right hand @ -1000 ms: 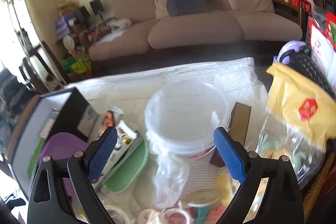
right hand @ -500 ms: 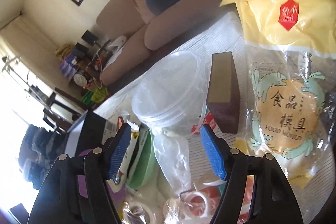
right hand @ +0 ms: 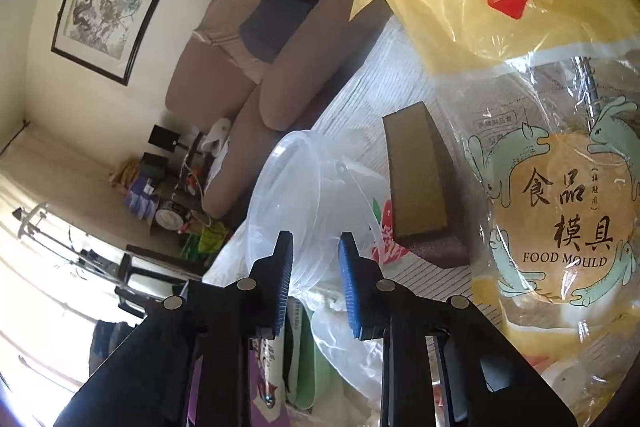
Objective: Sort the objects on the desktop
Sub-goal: 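Move the right tool to the clear plastic tub and grasp its rim, then lift the clear plastic tub with the right tool toward the left tool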
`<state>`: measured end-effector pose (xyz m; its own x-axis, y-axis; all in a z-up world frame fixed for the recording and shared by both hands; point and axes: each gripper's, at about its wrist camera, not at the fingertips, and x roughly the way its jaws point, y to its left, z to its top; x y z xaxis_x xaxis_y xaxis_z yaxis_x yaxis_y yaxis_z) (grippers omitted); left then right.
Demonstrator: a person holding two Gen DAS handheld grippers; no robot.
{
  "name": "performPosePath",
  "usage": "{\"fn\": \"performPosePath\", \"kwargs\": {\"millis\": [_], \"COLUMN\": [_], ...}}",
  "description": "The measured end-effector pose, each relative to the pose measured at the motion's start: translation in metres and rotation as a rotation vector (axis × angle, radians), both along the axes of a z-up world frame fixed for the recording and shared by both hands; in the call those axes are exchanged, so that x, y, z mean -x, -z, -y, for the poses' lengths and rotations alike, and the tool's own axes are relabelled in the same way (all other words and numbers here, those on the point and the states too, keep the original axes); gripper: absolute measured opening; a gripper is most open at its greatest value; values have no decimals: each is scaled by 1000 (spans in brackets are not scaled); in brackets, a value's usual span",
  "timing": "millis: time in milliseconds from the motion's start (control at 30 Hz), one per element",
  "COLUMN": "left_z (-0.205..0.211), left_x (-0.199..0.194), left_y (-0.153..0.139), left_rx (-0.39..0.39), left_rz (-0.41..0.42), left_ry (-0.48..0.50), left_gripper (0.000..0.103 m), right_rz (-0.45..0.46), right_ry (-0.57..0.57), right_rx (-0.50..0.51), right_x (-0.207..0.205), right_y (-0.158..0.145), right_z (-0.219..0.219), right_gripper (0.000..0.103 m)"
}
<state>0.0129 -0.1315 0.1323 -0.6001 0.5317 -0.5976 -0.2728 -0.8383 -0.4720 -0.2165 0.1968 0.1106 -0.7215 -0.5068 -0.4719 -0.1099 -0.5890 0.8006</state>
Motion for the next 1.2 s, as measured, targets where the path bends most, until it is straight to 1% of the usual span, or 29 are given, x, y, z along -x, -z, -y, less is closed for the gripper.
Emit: {"fn": "performPosePath", "kwargs": {"millis": [133, 200, 267, 400, 500, 567, 633, 700, 733, 800, 867, 933, 967, 1033, 1067, 1100, 1133, 1167, 1200], "left_z": [1, 1, 2, 5, 10, 16, 23, 33, 38, 48, 56, 62, 65, 67, 67, 67, 65, 62, 58], "left_x": [-1, -1, 0, -1, -1, 0, 2, 5, 6, 10, 11, 12, 12, 12, 12, 12, 12, 11, 12], "left_y": [-2, -3, -4, -6, -8, -9, -10, -8, -7, -3, 1, 4, 4, 3, 2, 1, -1, -2, -3], "left_rx": [-7, -12, -19, -35, -64, -113, -180, -276, -325, -411, -462, -494, -498, -505, -504, -496, -482, -464, -445], "left_rz": [-1, -3, -6, -11, -19, -16, -6, 13, 23, 46, 63, 73, 78, 77, 73, 68, 63, 57, 53], "left_ry": [2, 1, -1, -3, -5, -2, 5, 16, 21, 22, 6, -11, -19, -24, -23, -22, -19, -14, -8], "left_gripper": [103, 103, 103, 103, 103, 103, 103, 103, 103, 103, 103, 103, 103, 103, 103, 103, 103, 103, 103], "right_rz": [-14, -29, -41, -69, -107, -131, -153, -170, -176, -168, -144, -110, -104, -71, -56, -44, -38, -39, -41], "right_ry": [3, 8, 11, -4, -14, -32, -54, -88, -110, -163, -217, -258, -278, -301, -310, -306, -292, -286, -284], "right_rx": [29, 50, 60, 16, 11, -5, -19, -28, -41, -113, -184, -283, -340, -468, -521, -580, -656, -722, -784], "right_x": [-5, -8, -10, -9, -11, -14, -19, -26, -30, -42, -55, -67, -72, -82, -85, -89, -92, -94, -94], "right_y": [1, -1, -7, -32, -57, -77, -97, -116, -125, -142, -152, -154, -153, -144, -138, -133, -128, -122, -116], "right_z": [-2, -2, -2, 6, 9, 12, 17, 24, 29, 43, 58, 72, 77, 88, 93, 98, 102, 105, 108], "right_gripper": [20, 16, 16, 16, 15, 15, 14, 6, 6, 6, 6, 6, 8, 10, 19, 41, 55, 74, 79]}}
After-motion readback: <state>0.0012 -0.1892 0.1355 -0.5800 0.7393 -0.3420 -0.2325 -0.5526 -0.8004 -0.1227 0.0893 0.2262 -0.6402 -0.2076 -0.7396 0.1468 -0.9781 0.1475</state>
